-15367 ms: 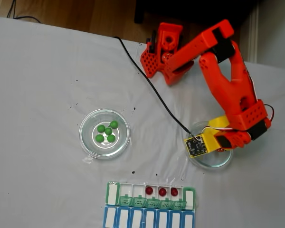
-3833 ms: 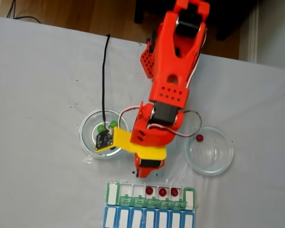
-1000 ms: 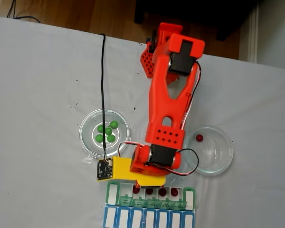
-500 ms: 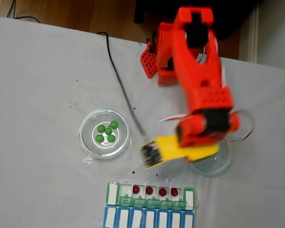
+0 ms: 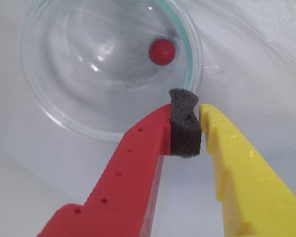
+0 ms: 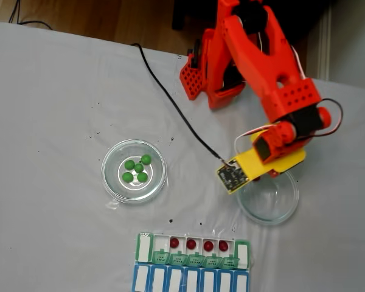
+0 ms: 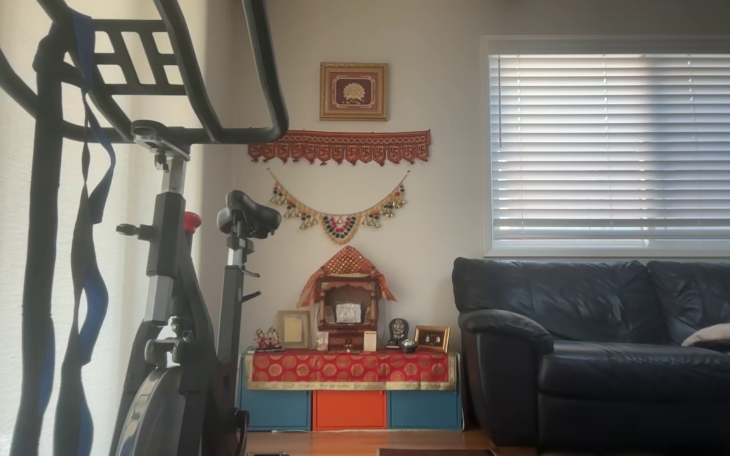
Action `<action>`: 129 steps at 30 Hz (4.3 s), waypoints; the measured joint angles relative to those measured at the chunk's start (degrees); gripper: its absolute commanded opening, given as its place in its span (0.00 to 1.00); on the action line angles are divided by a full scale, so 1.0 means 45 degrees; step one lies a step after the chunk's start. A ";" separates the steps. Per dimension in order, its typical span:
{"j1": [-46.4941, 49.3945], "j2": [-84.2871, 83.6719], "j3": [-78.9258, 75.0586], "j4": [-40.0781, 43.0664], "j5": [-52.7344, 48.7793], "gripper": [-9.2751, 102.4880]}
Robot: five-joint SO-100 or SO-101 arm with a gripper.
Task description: Sort medicines into box.
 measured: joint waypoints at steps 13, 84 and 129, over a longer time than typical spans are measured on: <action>-0.0254 -0.0430 0.0312 -0.1855 0.0469 0.11; -0.0625 -0.4961 -0.1621 -0.0410 0.1309 0.26; -0.0625 -0.4336 -0.0918 -0.2520 0.1191 0.27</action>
